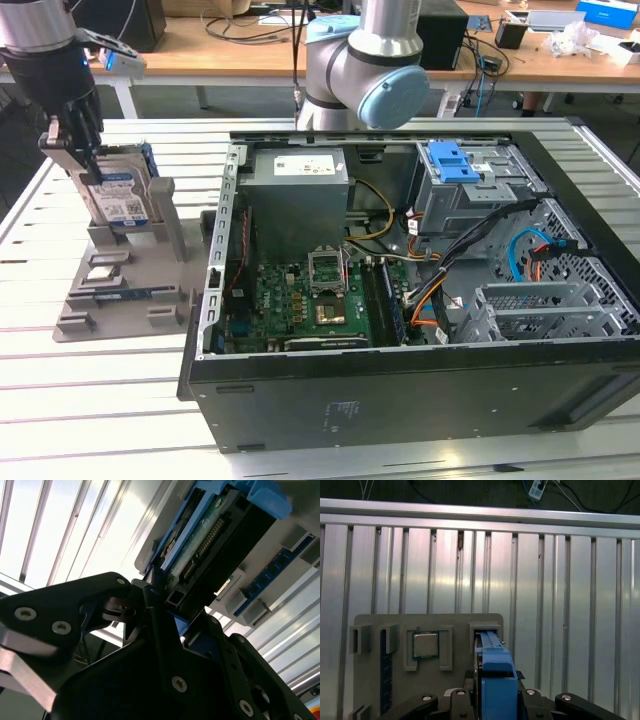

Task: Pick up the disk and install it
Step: 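Pick up the disk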

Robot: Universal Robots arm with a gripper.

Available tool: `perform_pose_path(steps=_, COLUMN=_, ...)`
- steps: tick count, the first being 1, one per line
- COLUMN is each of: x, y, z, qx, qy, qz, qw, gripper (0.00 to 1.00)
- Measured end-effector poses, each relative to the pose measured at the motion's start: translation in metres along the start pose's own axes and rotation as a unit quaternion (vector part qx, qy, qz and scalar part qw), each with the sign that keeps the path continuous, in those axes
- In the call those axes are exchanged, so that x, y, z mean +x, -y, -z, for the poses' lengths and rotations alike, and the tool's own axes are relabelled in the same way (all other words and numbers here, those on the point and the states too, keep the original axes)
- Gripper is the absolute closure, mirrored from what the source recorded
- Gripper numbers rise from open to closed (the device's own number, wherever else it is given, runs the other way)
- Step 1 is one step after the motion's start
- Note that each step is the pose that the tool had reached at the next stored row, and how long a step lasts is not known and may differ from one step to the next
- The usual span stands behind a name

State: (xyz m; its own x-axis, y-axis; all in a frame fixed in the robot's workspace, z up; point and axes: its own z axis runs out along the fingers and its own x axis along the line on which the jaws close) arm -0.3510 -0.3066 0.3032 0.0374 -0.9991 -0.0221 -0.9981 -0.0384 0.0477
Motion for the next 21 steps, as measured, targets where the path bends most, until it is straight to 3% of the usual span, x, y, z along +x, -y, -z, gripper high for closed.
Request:
perform_pose_path(steps=9, x=-0.0008, y=-0.0009, z=0.0195, qx=0.0, qy=0.0, qz=0.0, qw=1.0, gripper=0.64)
perform_pose_path(steps=10, x=-0.0017, y=-0.0018, z=0.0376, qx=0.0, qy=0.0, qz=0.0, qw=1.0, gripper=0.64)
perform_pose_path(steps=12, x=-0.0029, y=-0.0027, z=0.0584, qx=0.0, qy=0.0, qz=0.0, qw=1.0, gripper=0.64)
perform_pose_path(steps=21, x=-0.0046, y=-0.0037, z=0.0806, qx=0.0, qy=0.0, qz=0.0, qw=1.0, gripper=0.64)
